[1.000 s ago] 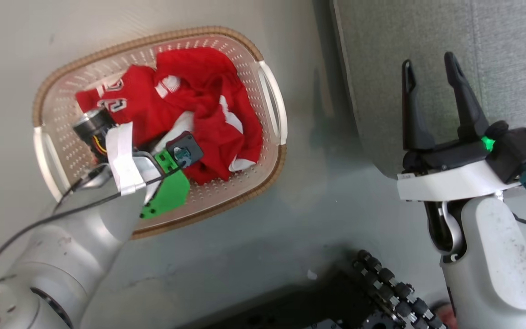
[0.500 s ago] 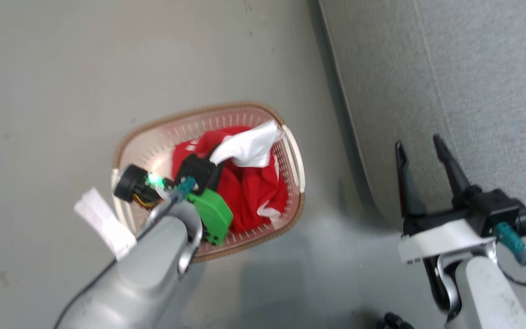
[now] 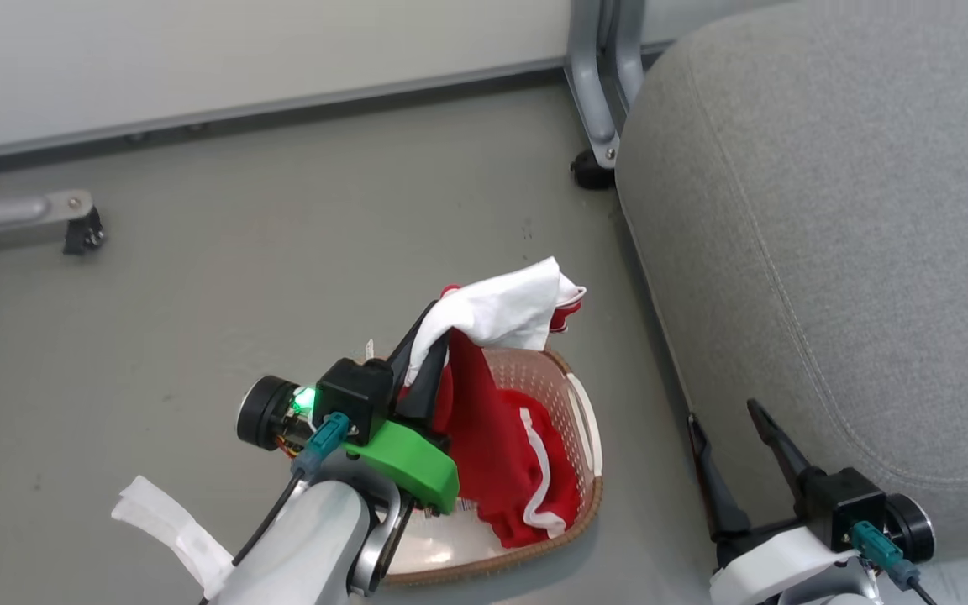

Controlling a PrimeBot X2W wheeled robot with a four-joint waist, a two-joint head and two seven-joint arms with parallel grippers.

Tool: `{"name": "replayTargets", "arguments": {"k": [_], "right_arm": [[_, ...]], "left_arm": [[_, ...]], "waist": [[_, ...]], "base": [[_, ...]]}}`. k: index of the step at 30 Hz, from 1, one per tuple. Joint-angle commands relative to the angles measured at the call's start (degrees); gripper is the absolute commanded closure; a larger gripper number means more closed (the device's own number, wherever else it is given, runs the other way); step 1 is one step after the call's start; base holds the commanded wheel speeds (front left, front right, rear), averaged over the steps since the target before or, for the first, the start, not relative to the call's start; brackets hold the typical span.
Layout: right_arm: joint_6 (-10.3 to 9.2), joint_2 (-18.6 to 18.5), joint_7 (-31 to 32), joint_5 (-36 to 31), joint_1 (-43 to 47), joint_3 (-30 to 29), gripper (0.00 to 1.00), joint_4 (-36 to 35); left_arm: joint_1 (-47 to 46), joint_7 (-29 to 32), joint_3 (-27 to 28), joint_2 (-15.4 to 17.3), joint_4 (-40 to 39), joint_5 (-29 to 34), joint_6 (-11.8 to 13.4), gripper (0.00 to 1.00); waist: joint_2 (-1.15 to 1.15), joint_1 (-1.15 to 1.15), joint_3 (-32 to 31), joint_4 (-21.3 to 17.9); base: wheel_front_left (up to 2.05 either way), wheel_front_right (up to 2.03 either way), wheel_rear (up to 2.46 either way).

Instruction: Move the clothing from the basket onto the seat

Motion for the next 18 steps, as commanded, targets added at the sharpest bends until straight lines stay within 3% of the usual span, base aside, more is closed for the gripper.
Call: {"name": "replayTargets", "arguments": {"k": [1,11,18], "right_arm": [[-0.02,-0.2,-0.2,-0.4,1.2,0.4,0.0,0.3],[-0.02,-0.4,-0.2,-0.7,0.9,6.2,0.0,1.0],[-0.02,-1.6,-0.2,-0.4,-2.8,10.9,0.0,2.2]], "left_arm": [[0.9,0.0,0.6,-0.2,-1.3,0.8,-0.3,1.0],[-3.0,0.4,-0.1,-2.6,-9.7,1.1,-1.8,1.0],[-7.1,3.8,-3.7,-3.8,-16.7,2.0,-2.4,1.0]], "waist": [[0.0,0.01,-8.6,3.3],[0.0,0.01,-9.2,4.6],[0.0,0.01,-8.0,6.1]], "base": [[0.0,0.0,0.0],[0.0,0.0,0.0],[0.0,0.0,0.0]]}}
